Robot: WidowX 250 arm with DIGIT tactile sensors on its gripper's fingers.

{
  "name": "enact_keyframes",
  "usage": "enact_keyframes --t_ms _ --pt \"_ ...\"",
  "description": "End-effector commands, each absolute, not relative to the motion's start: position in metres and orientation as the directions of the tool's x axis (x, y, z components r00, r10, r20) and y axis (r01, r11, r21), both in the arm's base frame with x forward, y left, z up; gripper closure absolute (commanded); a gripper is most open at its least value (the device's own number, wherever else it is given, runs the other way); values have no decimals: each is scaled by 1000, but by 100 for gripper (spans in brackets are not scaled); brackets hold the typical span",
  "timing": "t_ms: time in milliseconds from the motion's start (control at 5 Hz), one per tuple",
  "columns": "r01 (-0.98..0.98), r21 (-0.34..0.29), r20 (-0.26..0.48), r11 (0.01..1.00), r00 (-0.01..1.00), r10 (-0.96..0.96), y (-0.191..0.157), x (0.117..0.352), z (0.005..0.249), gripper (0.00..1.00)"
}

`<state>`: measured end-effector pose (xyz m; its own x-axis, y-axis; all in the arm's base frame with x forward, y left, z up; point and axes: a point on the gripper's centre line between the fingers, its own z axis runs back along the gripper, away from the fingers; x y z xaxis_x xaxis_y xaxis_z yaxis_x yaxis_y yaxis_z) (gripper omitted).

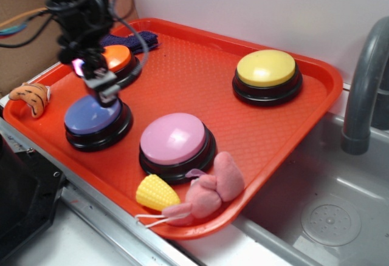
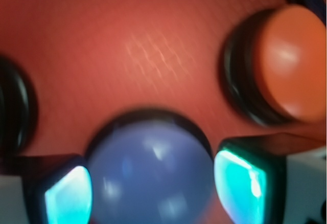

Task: Push the purple button.

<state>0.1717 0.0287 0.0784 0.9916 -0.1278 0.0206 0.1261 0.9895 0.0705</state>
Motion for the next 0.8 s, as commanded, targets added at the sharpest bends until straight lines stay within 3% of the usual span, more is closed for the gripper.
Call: enact_keyframes --t_ms 0,600 --pt "124 44 72 991 989 -127 39 174 116 0" --pt "84 61 4 995 996 -84 40 166 133 0"
